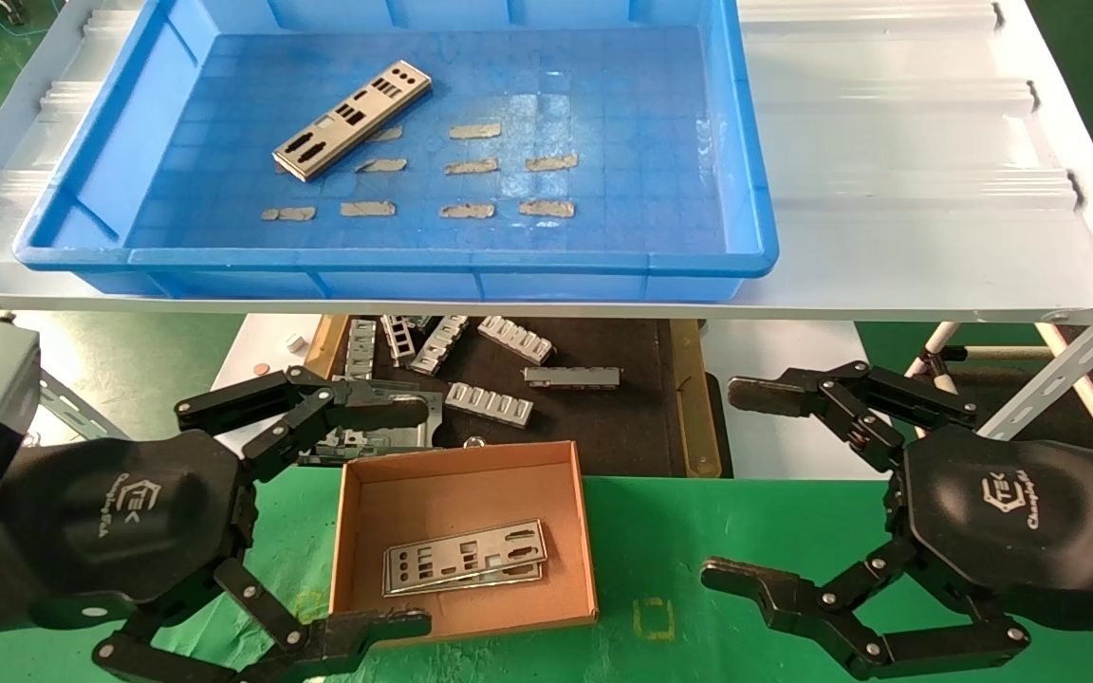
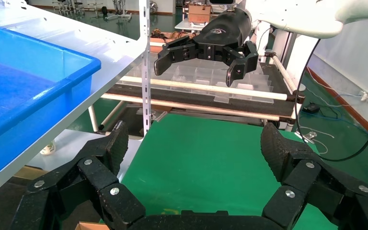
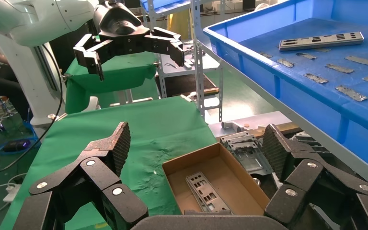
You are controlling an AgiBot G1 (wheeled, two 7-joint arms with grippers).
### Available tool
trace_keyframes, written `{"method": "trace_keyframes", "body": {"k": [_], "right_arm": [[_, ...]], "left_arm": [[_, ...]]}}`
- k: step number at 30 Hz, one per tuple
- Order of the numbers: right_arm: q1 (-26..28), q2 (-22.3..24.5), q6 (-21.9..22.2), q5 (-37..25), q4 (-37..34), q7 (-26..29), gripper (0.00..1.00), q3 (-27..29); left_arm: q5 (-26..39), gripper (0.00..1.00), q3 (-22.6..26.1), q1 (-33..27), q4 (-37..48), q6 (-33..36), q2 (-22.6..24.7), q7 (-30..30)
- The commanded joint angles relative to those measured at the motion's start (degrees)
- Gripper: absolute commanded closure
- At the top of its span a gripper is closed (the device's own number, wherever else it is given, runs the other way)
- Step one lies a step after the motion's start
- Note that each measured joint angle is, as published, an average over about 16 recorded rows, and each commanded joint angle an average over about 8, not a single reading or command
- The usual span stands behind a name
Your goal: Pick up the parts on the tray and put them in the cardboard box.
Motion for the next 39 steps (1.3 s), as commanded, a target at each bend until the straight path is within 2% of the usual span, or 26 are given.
{"method": "trace_keyframes", "body": {"k": [1,39], "right_arm": [[0.00,0.00,0.00,0.00,0.00,0.00,0.00,0.00],[0.00,0.00,0.00,0.00,0.00,0.00,0.00,0.00]], "left_arm": [[0.00,0.00,0.00,0.00,0.00,0.00,0.00,0.00],[-0.01,0.00,0.00,0.00,0.00,0.00,0.00,0.00]]}}
